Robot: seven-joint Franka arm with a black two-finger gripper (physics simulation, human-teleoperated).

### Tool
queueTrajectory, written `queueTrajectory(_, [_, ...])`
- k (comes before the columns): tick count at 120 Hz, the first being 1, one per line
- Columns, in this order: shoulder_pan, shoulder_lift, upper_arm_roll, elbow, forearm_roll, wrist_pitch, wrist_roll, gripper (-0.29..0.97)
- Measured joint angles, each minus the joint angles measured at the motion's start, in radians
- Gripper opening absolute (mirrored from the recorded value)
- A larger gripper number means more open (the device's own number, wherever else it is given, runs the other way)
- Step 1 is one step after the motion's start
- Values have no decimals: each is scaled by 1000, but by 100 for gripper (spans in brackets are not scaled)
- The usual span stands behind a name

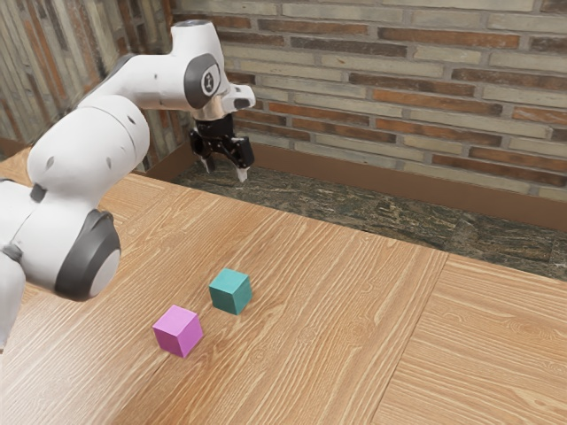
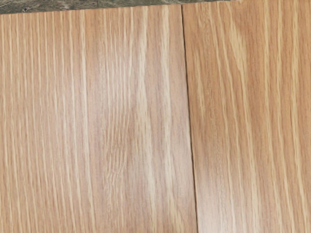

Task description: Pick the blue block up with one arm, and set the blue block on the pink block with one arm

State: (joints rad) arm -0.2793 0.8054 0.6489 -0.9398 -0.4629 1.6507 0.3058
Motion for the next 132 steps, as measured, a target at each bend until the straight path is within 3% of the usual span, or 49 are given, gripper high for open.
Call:
queueTrajectory(11, [21, 93, -37, -5, -85, 97, -21, 68])
queueTrajectory(28, [1, 106, -78, -24, -140, 176, -47, 68])
queueTrajectory(37, [-118, 0, -25, -196, -150, 190, -59, 68])
queueTrajectory(49, [-388, -178, 181, -543, -147, 215, -67, 68])
queueTrajectory(58, [-463, -266, 205, -742, -101, 291, -62, 68])
queueTrajectory(70, [-498, -312, 184, -863, -41, 362, -69, 68])
queueTrajectory(94, [-490, -291, 164, -891, 28, 442, -92, 68])
queueTrajectory(117, [-483, -254, 132, -892, 25, 505, -108, 68])
queueTrajectory(132, [-525, -295, 143, -958, 17, 529, -119, 68])
